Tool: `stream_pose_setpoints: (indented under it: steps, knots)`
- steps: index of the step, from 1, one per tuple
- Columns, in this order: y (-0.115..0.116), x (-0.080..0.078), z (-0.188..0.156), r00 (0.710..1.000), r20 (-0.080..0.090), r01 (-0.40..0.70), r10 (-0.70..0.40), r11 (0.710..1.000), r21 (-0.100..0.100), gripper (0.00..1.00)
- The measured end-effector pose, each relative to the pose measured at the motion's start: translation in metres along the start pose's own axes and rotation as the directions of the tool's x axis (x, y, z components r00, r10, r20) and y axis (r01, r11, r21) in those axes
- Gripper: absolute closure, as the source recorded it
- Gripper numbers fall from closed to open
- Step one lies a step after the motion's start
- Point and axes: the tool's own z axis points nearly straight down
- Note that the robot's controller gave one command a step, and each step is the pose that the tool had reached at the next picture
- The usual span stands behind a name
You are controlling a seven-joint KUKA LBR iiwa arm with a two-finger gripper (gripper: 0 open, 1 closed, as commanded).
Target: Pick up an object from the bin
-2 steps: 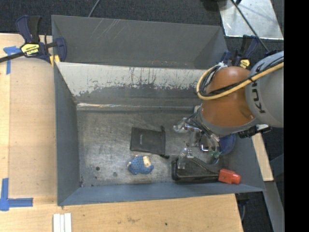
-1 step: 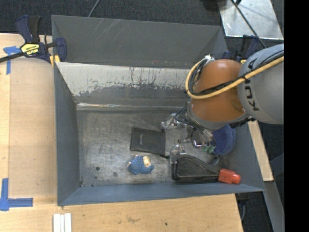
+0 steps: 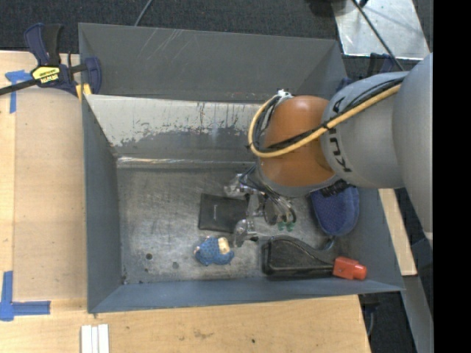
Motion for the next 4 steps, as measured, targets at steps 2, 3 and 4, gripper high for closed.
stream_pose_setpoints:
  steps: [2,3,4]
  knots:
    - [-0.007,-0.017,-0.186,0.991,0.010,0.135,-0.135,0.991,0.002,1.00]
    - [-0.006,-0.015,-0.181,0.991,0.002,0.136,-0.136,0.991,0.000,0.00]
    - [0.000,-0.032,0.007,0.904,0.004,0.427,-0.427,0.904,0.001,0.00]
